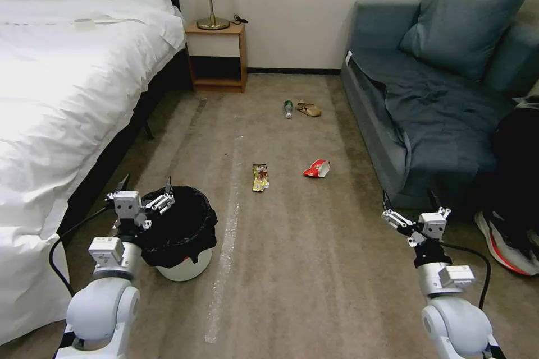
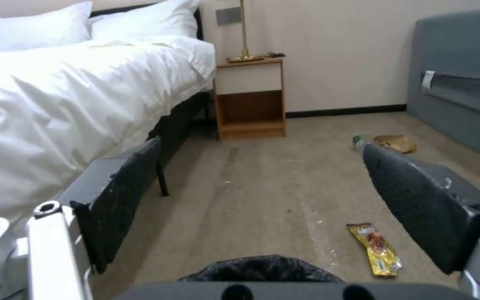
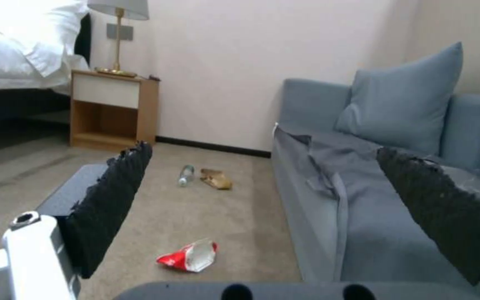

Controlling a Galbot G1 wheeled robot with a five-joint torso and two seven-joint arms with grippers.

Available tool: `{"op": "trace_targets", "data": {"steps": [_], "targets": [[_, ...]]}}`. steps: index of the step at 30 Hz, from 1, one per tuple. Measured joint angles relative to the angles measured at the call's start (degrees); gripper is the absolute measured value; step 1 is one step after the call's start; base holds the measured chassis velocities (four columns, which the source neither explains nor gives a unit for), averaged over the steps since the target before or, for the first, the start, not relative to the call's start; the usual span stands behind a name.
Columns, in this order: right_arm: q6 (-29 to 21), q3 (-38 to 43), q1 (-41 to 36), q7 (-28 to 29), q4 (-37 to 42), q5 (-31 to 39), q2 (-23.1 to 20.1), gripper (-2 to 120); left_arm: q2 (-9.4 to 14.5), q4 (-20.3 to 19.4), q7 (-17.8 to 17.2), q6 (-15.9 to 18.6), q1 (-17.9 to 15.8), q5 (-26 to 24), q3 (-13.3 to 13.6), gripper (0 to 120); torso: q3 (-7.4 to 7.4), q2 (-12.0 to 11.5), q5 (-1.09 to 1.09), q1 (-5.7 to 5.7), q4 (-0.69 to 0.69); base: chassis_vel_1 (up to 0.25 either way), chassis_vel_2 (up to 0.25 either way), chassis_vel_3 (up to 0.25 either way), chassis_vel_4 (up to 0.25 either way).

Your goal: Pick up the trash bin, then pick up the garbage on the floor and place it into the trash bin.

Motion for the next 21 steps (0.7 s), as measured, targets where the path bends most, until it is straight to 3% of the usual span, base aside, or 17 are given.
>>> {"op": "trace_targets", "data": {"steps": [21], "targets": [[0.4,0.0,-0.1,-0.4,0.0,0.2,0.4,100,-0.4,0.8,0.1,-0.6,-0.4,0.2,-0.5,91,0.0,0.0,0.0,0.0,0.0,0.0,0.0,0.0,0.0]]}}
